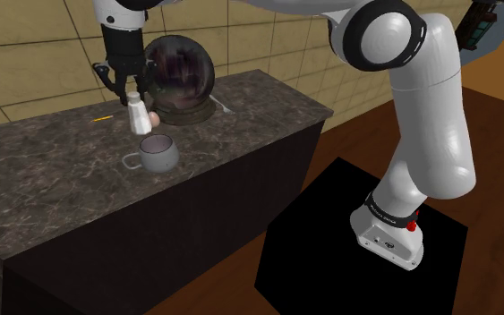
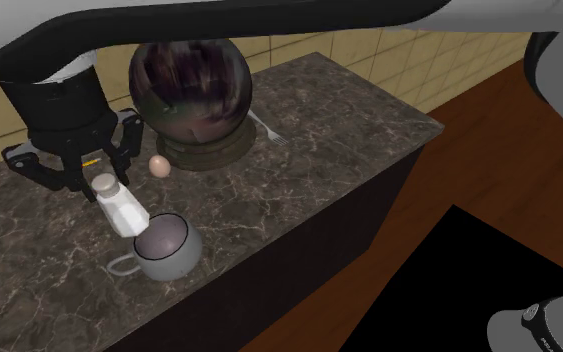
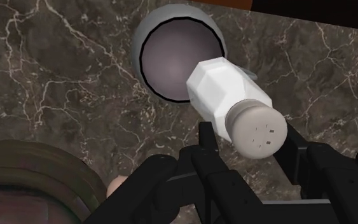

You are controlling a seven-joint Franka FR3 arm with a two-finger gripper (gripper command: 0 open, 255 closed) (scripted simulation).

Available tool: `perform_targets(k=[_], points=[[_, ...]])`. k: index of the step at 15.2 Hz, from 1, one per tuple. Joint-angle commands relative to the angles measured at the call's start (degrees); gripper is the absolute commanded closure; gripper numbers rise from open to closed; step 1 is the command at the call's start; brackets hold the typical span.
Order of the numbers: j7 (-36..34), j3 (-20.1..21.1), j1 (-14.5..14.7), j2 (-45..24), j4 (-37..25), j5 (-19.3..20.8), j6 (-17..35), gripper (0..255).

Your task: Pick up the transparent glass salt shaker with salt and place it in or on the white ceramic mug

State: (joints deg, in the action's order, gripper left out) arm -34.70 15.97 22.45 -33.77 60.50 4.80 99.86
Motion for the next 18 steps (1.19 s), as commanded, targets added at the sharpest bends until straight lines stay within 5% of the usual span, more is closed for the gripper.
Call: perform_targets(k=[1, 9, 17, 18], points=[[-0.01, 0.02, -0.23, 0.47, 2.29, -0.09, 1.84, 255], [0.12, -0.03, -0.94, 1.14, 9.76, -0.2, 8.6, 255], [0.12, -0.03, -0.94, 1.14, 9.76, -0.2, 8.6, 255], [0.11, -0.03, -0.93, 1.1, 9.69, -0.2, 8.57, 0]])
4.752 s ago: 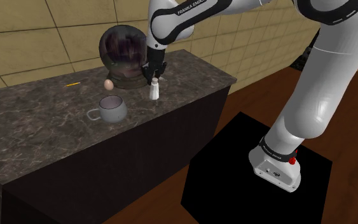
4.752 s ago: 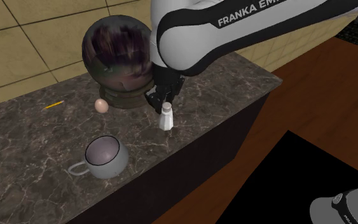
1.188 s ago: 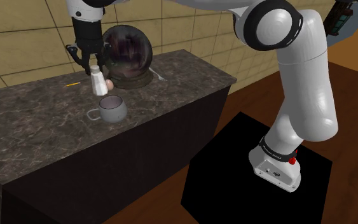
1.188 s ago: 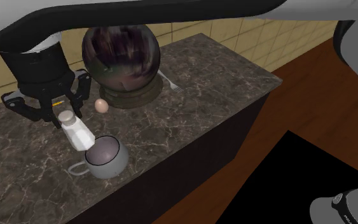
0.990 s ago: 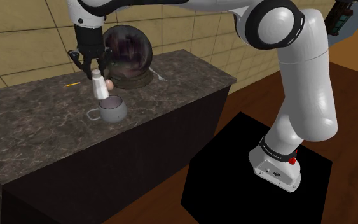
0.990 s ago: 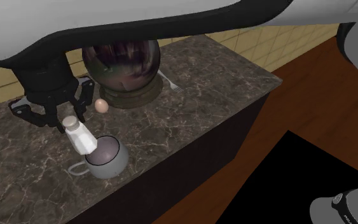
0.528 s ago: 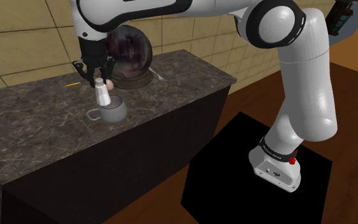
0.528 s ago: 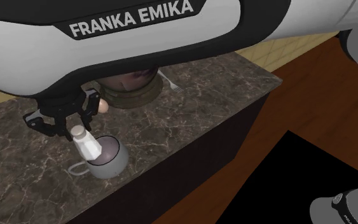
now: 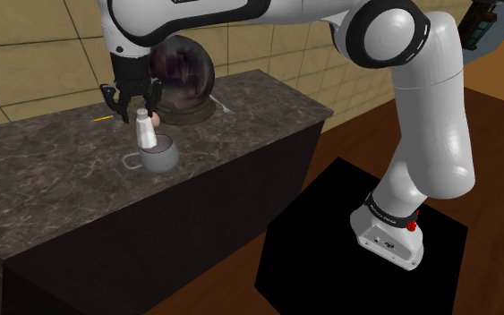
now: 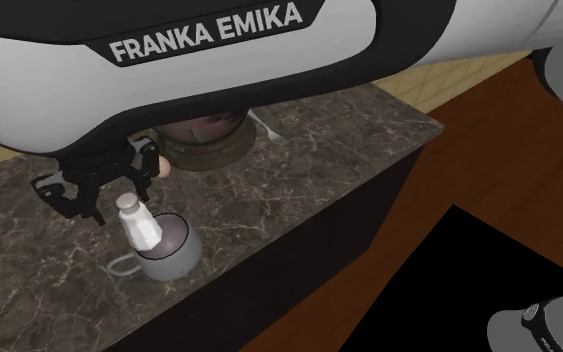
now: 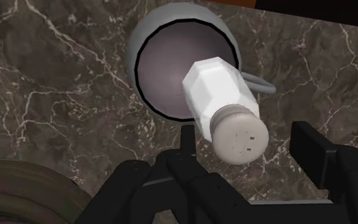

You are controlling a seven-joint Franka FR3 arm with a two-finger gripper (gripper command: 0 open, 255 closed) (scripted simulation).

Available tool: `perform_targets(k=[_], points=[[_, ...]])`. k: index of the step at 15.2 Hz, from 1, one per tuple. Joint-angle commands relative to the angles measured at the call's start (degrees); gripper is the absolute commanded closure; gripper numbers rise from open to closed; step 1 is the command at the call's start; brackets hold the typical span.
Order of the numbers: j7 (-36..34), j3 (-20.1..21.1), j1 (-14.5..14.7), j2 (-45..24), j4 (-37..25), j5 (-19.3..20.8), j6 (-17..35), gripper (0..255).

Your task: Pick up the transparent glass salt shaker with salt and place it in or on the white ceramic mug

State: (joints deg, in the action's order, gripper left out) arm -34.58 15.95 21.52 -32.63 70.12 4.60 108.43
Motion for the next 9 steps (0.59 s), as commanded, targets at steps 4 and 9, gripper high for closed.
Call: perform_targets(k=[4, 9], points=[[0.01, -0.01, 0.0, -0.1, -0.06, 0.01, -0.07, 0], [0.23, 0.12, 0.1, 0.75, -5.98, -0.22, -6.79, 0]])
